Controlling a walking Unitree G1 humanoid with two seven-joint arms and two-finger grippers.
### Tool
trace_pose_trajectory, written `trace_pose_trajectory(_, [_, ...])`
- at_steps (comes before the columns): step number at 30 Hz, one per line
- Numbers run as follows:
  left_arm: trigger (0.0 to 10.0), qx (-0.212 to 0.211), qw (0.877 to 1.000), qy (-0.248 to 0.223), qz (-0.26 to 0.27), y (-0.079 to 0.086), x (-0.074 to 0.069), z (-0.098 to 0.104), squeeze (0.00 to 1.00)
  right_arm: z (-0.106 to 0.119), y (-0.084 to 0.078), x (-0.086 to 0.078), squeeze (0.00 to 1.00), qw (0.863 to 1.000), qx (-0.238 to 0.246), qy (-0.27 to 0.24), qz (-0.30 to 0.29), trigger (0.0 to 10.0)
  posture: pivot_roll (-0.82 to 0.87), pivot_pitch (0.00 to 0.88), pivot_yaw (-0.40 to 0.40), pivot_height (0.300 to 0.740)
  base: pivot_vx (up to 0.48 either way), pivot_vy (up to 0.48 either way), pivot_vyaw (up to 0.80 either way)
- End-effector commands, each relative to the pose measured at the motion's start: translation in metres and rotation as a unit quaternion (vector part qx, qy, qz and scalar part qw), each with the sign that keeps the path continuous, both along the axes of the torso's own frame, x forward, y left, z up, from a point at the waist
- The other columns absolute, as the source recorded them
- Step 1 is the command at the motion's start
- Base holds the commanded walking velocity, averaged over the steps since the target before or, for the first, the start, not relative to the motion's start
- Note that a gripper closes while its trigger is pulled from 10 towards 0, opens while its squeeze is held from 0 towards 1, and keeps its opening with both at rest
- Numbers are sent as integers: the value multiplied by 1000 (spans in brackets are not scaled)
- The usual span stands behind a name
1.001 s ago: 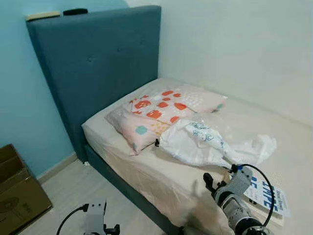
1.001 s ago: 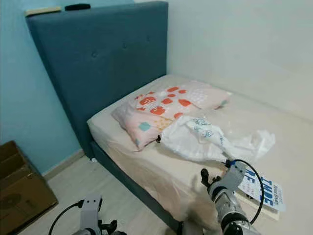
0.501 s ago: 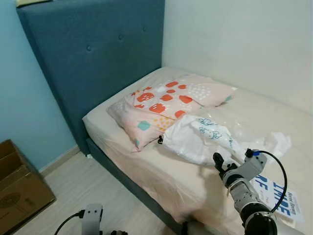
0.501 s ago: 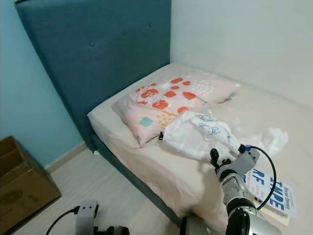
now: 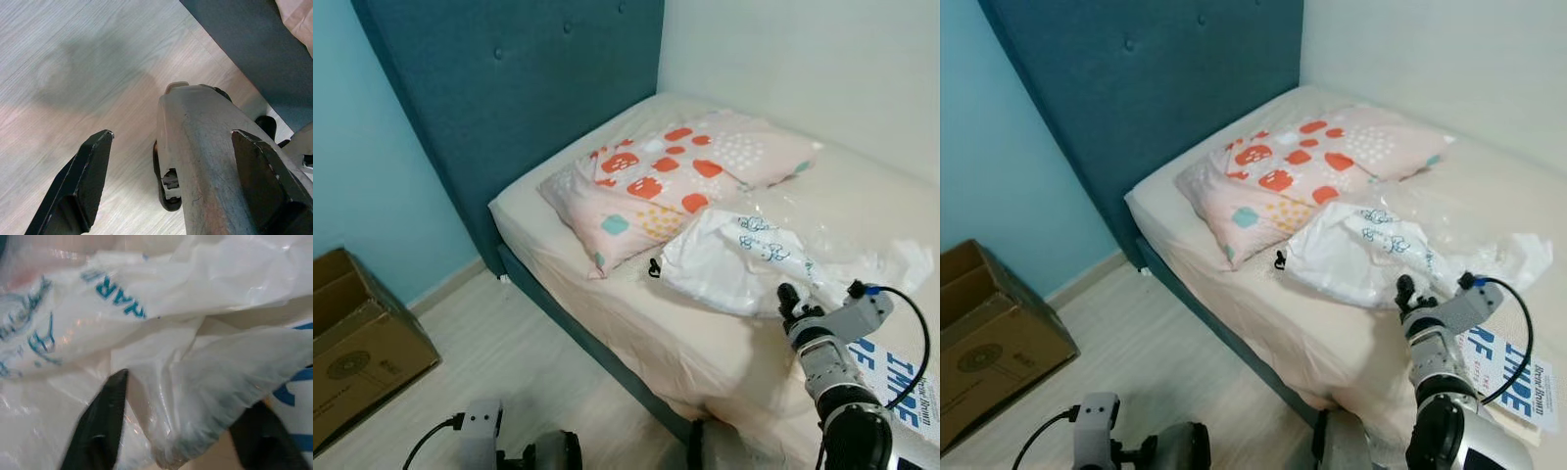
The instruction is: Clean up the room
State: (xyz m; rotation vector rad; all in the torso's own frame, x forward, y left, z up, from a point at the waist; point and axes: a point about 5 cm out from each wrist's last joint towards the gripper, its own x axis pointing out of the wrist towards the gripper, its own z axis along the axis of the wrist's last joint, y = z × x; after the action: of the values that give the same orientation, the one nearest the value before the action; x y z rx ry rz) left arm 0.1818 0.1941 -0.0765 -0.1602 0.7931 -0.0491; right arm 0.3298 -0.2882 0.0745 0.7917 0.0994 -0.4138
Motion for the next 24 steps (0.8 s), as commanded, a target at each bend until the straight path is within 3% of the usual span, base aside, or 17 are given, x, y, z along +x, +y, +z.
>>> trace_pose_trajectory(1, [10000, 6, 997, 74, 3, 8, -39, -17, 0, 9, -6, 3, 0, 999, 16, -32, -17, 0, 213, 287, 0, 615, 0, 0, 0])
trace_pose_trajectory(8, [10000, 4, 997, 71, 9, 8, -38, -17, 0, 30, -13, 12, 0, 996, 23, -79, -20, 0, 210, 280, -1, 615, 0, 0, 0])
trace_pose_trajectory(15, [10000, -2, 998, 57, 10, 4, -24, -13, 0, 40, -14, 16, 0, 995, 20, -100, -11, 0, 201, 252, -8, 615, 0, 0, 0])
trace_pose_trajectory(19, [10000, -4, 999, 48, 13, 1, -15, -9, 0, 51, -6, 24, 0, 990, 9, -135, 29, 0, 191, 226, -15, 615, 0, 0, 0])
trace_pose_trajectory(20, [10000, -6, 999, 43, 16, 0, -10, -8, 0, 58, 2, 29, 0, 985, 1, -160, 61, 0, 182, 209, -19, 615, 0, 0, 0])
trace_pose_trajectory(22, [10000, -6, 999, 43, 16, 0, -10, -8, 0, 58, 2, 29, 0, 985, 1, -160, 61, 0, 182, 209, -19, 615, 0, 0, 0])
trace_pose_trajectory(23, [10000, -8, 999, 37, 19, -1, -4, -5, 0, 66, 19, 35, 0, 972, -8, -201, 119, 0, 167, 188, -19, 615, 0, 0, 0])
trace_pose_trajectory(24, [10000, -8, 999, 37, 19, -1, -4, -5, 0, 66, 19, 35, 0, 972, -8, -201, 119, 0, 167, 188, -19, 615, 0, 0, 0])
